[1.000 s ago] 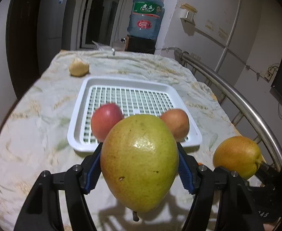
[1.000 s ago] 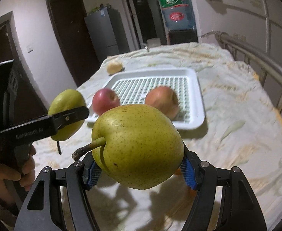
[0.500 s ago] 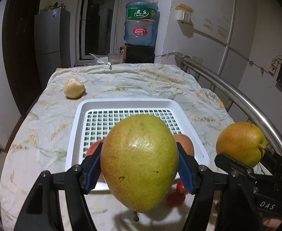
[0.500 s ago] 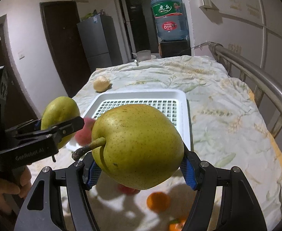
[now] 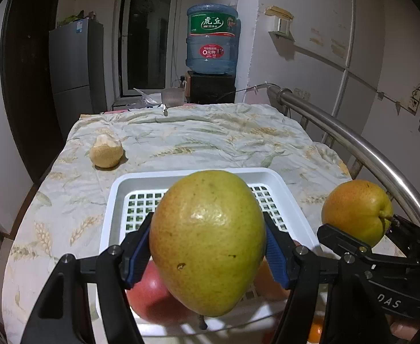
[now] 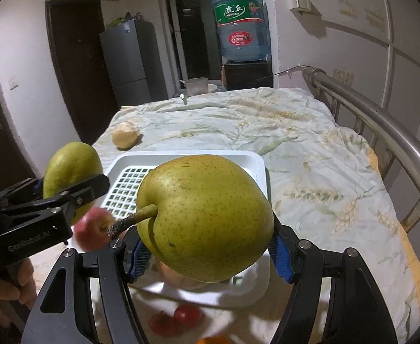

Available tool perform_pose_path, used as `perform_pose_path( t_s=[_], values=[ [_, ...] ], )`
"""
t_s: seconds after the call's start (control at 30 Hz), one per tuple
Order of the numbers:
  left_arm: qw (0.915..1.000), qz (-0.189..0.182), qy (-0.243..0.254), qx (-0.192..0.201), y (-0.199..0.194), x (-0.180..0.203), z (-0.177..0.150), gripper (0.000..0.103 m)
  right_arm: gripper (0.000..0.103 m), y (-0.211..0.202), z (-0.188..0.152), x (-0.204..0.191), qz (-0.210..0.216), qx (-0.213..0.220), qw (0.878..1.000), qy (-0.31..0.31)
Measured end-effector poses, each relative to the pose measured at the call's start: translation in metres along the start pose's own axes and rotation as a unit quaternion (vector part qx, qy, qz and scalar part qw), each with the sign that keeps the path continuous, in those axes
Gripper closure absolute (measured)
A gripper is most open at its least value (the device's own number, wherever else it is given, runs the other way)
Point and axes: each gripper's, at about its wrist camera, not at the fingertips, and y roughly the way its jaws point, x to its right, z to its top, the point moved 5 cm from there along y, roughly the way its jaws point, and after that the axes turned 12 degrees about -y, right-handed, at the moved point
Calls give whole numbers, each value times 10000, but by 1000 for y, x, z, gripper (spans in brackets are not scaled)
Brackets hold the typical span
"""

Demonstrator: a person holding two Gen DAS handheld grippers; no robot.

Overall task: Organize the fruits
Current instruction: 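Carry both pears over the white tray and open both grippers to release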

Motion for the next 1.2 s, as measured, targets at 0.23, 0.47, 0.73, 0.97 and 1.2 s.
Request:
perform_pose_path(
  t_s=[0.23,0.47,0.73,0.97,1.2],
  values=[
    [9999,130,26,24,17,-8,11,32,35,22,9,2,-177,-109,9998,-10],
    [9995,203,-167,-172,37,-25,24,32,35,40,17,2,-544,-233,9981,-173],
    [9981,296,-341,-411,61,-41,31,32,35,56,23,3,-1000,-330,9937,-388],
    [9967,374,-416,-595,79,-48,28,32,35,70,24,6,-1160,-425,9915,-414],
    [9945,405,-490,-834,96,-53,27,32,35,91,23,5,-1161,-620,9904,-414]
  ],
)
